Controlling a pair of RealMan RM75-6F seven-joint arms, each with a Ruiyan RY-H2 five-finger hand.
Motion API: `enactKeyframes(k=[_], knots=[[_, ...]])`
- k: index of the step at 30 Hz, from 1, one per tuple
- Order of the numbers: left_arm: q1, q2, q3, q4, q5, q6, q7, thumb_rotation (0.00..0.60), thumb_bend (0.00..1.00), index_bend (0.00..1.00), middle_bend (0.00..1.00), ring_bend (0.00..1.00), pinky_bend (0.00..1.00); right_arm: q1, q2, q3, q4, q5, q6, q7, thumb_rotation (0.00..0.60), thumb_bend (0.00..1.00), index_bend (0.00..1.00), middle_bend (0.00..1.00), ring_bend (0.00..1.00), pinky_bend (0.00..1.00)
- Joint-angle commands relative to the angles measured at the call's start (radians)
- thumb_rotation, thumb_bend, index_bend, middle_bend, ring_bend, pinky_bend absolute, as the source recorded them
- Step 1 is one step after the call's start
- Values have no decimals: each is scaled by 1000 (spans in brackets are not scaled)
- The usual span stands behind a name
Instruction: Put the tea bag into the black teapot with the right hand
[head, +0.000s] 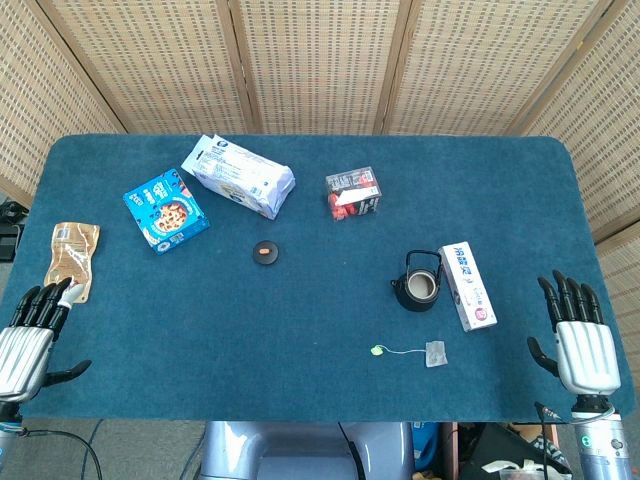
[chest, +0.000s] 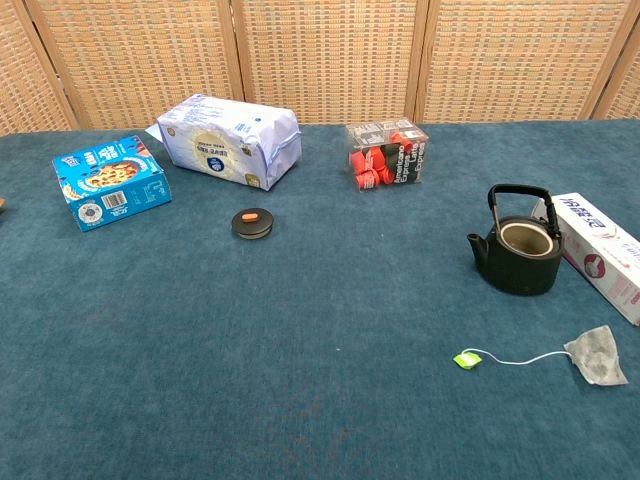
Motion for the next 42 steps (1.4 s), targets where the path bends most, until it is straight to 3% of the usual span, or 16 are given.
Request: enactKeyframes(k=[1,31,42], knots=[[0,0,-1,-1,-1,0,1,600,71,0,0,0,0,0,-1,0,2,0,-1,1,600,446,0,0,0,39],[-1,10,-10,-7,1,10,7,600,71,0,0,0,0,3,12,-6,-8,-38,-2,43,600,446,0,0,0,40],[0,21,-12,-6,3,16,12,600,71,0,0,0,0,104,63,-11,-68,-100,-149,58,600,424,0,62,0,40]])
